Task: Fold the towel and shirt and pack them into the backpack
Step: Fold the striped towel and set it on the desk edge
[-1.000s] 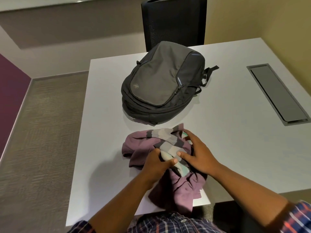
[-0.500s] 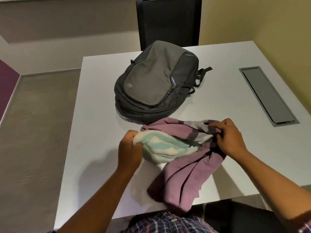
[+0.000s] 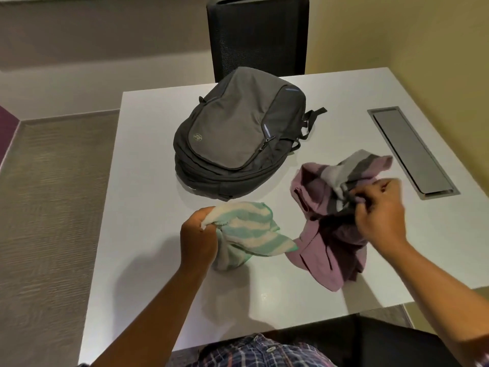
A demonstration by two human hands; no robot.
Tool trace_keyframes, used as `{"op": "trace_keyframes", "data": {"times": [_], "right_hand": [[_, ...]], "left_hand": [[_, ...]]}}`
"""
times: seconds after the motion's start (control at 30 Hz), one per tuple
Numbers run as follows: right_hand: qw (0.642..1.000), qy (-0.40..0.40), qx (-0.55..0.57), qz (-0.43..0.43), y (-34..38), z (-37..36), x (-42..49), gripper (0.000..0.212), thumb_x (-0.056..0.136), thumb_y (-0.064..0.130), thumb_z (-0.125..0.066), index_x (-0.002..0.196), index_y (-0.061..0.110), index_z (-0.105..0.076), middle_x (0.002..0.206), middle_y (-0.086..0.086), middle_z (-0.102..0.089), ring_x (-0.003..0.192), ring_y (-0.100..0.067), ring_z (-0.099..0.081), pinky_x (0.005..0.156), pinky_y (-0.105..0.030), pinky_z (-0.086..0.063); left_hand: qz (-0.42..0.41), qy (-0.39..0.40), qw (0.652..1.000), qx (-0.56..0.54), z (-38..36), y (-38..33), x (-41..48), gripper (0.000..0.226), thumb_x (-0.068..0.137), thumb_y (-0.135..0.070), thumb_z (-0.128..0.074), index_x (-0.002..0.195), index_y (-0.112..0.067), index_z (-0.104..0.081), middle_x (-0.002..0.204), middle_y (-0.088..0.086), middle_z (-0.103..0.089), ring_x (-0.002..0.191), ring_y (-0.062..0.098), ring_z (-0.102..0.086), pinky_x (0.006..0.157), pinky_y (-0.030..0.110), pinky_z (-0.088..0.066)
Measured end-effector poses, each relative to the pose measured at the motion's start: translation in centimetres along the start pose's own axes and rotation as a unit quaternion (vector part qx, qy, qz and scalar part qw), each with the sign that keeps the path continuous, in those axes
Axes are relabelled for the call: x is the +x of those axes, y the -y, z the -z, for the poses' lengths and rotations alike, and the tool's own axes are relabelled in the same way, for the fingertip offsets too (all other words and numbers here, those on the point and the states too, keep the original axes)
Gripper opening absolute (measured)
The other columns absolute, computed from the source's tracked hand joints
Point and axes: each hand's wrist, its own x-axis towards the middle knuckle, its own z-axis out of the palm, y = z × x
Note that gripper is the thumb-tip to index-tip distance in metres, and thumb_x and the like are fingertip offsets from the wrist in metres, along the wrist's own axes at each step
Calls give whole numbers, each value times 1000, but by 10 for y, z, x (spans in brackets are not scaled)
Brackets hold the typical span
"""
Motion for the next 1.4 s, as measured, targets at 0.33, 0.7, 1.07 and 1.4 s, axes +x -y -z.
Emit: {"op": "trace_keyframes", "data": {"times": [0.33,0.7,1.07,1.4], "right_hand": [[950,181,-247,61,-15,-65,-80,39,76,33,-75,106,13,-60,98,-12,-55,88,-35,-53,68,-41,-44],[894,323,-303,63,-61,-98,-76,76,91,70,-35,154,45,-1,165,2,13,148,-35,22,112,-71,-1],[870,348,-349,2,-80,-74,-34,96,75,89,-26,154,43,3,165,0,12,146,-38,24,108,-70,15],[945,325,-31,15,27,-112,-96,33,87,37,-62,110,15,-55,106,-10,-65,101,-34,-61,77,-38,-49]], "left_hand": [[4,3,1000,-25,4,11,-9,39,82,6,-55,91,-27,-73,90,-13,-72,90,12,-66,83,37,-57],[23,27,999,-3,12,21,-29,45,89,3,-56,87,-41,-67,89,-17,-70,85,2,-66,76,25,-54],[24,14,1000,-9,13,21,-43,42,89,4,-55,92,-36,-67,91,-16,-69,84,-2,-64,73,21,-52],[32,27,999,20,26,34,-65,34,91,-6,-61,91,-39,-63,90,-13,-68,79,-7,-62,62,9,-50]]}}
